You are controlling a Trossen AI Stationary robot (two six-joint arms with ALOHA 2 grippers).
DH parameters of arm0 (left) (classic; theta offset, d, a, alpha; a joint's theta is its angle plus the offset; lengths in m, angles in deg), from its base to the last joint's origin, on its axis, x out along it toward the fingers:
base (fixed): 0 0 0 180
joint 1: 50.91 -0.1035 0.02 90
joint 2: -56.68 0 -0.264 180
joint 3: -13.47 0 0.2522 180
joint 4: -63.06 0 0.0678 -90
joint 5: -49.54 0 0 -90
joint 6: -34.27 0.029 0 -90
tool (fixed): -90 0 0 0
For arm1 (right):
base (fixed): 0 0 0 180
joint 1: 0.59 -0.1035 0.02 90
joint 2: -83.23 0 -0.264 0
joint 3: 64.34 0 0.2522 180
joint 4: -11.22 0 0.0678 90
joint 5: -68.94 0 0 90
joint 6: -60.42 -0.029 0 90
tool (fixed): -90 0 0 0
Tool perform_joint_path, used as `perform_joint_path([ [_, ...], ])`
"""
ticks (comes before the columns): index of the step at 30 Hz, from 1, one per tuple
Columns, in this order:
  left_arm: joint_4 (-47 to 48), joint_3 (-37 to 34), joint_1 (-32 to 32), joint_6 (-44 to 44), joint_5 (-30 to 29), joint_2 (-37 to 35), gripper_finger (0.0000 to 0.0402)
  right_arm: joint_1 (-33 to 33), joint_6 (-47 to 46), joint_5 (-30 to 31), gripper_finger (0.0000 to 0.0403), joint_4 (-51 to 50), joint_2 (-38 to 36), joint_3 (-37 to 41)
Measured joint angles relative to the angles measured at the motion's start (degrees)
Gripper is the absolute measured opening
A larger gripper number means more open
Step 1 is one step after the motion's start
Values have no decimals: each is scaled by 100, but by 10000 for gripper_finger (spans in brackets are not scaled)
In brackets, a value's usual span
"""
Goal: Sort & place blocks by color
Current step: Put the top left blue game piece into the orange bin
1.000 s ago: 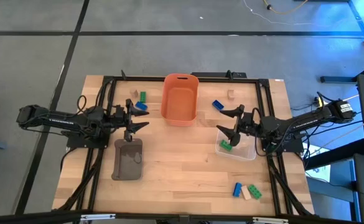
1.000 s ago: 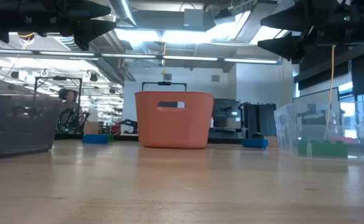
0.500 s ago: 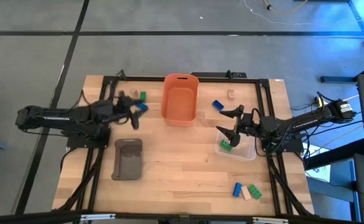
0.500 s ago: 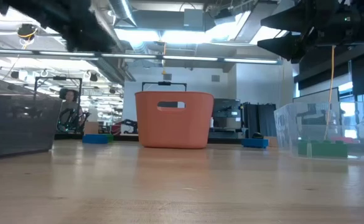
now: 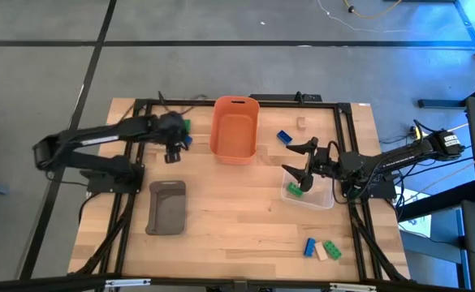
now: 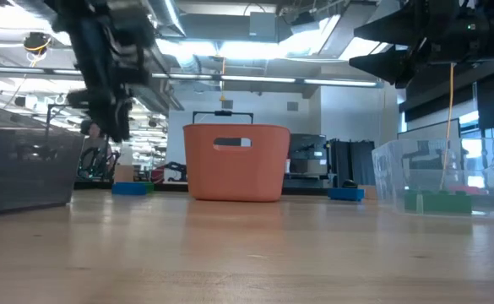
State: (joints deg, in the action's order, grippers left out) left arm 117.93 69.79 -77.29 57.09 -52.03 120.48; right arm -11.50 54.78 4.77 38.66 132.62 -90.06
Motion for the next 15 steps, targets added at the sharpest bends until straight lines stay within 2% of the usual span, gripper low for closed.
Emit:
perform_joint_path([
  [3, -201, 26, -142, 1140, -110, 608, 211, 0, 15, 0, 360, 1, 0, 0],
  [6, -172, 26, -237, 1912, -189, 1168, 211, 0, 38, 1, 360, 1, 0, 0],
  [9, -358, 24, -292, 2391, -394, 1620, 211, 0, 30, 1, 360, -3, 0, 0],
  [15, -1375, 24, -486, 3016, -452, 2181, 211, 0, -19, 1, 360, -50, 0, 0],
])
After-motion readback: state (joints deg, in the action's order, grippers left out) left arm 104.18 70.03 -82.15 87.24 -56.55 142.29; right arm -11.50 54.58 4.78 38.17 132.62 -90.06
